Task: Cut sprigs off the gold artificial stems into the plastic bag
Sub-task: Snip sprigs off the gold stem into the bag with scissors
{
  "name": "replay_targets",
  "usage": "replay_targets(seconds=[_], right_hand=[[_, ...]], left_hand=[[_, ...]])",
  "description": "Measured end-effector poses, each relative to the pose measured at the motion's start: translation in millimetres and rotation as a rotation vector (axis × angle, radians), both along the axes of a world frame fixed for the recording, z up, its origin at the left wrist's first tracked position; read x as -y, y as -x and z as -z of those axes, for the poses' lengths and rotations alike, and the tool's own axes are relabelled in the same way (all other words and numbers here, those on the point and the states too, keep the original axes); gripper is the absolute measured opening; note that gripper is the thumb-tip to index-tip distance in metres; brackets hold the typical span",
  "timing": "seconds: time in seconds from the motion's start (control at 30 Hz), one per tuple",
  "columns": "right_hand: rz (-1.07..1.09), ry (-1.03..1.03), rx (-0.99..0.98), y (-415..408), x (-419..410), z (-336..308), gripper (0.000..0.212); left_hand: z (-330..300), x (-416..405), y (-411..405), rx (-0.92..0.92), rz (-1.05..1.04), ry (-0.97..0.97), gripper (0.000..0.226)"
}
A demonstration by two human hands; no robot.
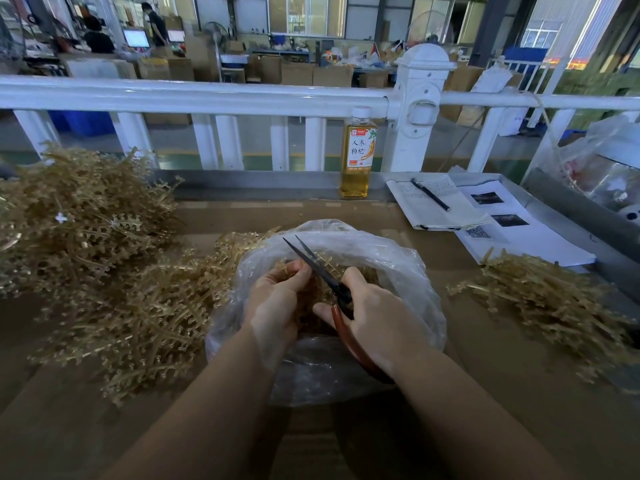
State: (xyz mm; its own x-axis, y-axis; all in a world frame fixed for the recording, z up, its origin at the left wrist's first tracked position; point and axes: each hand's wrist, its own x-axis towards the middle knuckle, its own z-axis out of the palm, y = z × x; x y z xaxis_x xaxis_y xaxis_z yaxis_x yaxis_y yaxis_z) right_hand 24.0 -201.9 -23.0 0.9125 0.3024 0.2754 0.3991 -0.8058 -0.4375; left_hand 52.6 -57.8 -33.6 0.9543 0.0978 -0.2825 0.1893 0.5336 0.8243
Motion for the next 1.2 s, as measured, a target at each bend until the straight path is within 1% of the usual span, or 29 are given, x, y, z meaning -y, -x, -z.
replay_targets(seconds=[0.17, 0.43, 0.53, 0.6, 0.77, 0.87, 1.0, 1.07, 1.2], right_hand=[[-0.001, -0.002, -0.018, -2, 0, 1, 0.034], [0.002, -0.036, -0.006, -5, 3, 6, 0.036], [0.022, -0.086, -0.028, -6, 5, 7, 0.034], [0.046, -0.114, -0.007, -6, 7, 7, 0.031], [0.059, -0.116, 0.005, -5, 5, 7, 0.031], [0.070, -0.122, 0.009, -5, 6, 7, 0.031], [0.083, -0.145, -0.004, -6, 7, 5, 0.032], [0.087, -0.138, -0.003, -5, 7, 4, 0.031], [0.103, -0.126, 0.005, -3, 5, 4, 0.031]], left_hand=[[-3, 1, 2, -0.019, -0.004, -0.019, 0.014], [-7, 3, 4, -0.025, -0.006, -0.023, 0.016], [-7, 2, 5, -0.036, 0.015, -0.006, 0.011], [-8, -1, 6, -0.040, 0.026, 0.029, 0.008], [-9, -4, 7, 0.000, 0.032, 0.120, 0.019], [-12, -4, 9, -0.017, 0.030, 0.160, 0.027], [-22, -6, 14, -0.033, 0.094, 0.277, 0.034], [-25, -5, 14, -0.016, 0.112, 0.235, 0.033], [-27, -4, 9, 0.006, 0.107, 0.069, 0.025]])
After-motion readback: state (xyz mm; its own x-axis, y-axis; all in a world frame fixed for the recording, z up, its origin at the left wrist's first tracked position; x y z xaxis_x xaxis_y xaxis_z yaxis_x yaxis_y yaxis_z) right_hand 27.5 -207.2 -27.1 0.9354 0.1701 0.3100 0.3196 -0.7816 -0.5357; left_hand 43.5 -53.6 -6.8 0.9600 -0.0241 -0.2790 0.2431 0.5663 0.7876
